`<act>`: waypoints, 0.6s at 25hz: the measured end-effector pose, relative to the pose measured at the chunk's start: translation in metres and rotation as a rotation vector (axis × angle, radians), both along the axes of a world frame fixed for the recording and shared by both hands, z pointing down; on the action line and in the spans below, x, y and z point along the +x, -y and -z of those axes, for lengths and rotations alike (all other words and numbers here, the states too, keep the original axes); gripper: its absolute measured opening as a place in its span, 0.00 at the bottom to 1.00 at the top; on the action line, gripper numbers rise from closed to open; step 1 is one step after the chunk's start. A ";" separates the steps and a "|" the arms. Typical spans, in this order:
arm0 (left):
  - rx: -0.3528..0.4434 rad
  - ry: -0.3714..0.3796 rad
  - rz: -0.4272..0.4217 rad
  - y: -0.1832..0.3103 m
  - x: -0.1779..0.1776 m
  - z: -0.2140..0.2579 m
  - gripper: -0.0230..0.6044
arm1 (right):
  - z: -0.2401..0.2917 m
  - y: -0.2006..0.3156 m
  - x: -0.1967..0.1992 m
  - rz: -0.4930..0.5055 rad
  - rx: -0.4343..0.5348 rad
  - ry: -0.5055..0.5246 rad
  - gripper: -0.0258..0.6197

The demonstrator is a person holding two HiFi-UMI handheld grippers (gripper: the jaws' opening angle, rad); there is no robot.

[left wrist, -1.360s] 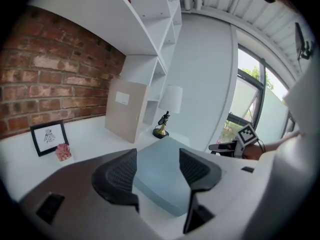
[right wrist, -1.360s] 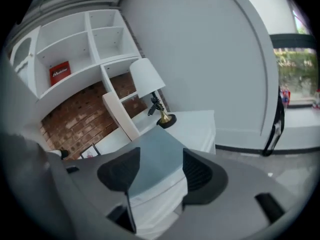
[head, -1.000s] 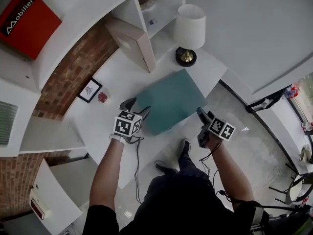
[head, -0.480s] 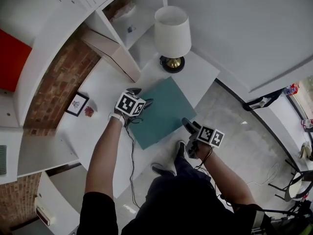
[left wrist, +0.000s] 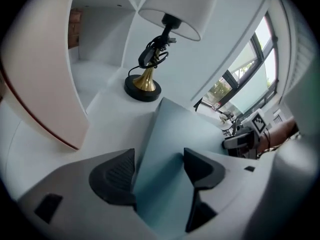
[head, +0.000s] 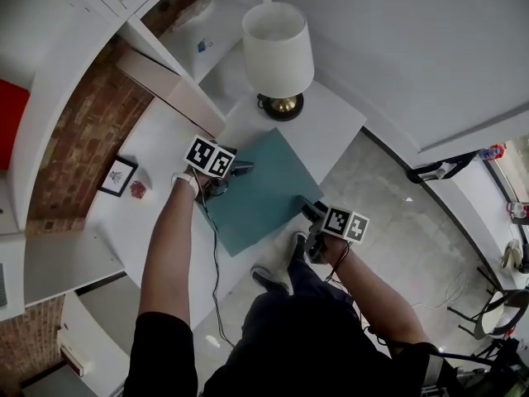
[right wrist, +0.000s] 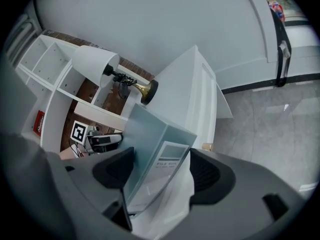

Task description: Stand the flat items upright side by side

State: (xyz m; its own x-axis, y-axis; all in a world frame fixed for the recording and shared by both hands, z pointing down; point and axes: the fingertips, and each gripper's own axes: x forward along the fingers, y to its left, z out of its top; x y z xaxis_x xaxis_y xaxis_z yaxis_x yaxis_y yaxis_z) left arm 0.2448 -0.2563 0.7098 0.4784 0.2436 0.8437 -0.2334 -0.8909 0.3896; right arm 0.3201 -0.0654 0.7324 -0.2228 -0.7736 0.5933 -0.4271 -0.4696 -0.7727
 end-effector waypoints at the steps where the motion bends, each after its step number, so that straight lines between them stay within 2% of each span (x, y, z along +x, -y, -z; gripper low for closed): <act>1: -0.003 0.001 -0.006 -0.002 -0.002 0.000 0.51 | 0.000 0.001 0.000 0.004 0.000 0.007 0.58; 8: -0.002 0.014 0.006 -0.019 -0.022 0.005 0.50 | 0.006 -0.001 0.001 0.021 0.009 -0.012 0.52; 15: 0.068 -0.070 0.018 -0.030 -0.058 0.035 0.49 | 0.036 0.002 -0.017 0.047 0.066 -0.097 0.48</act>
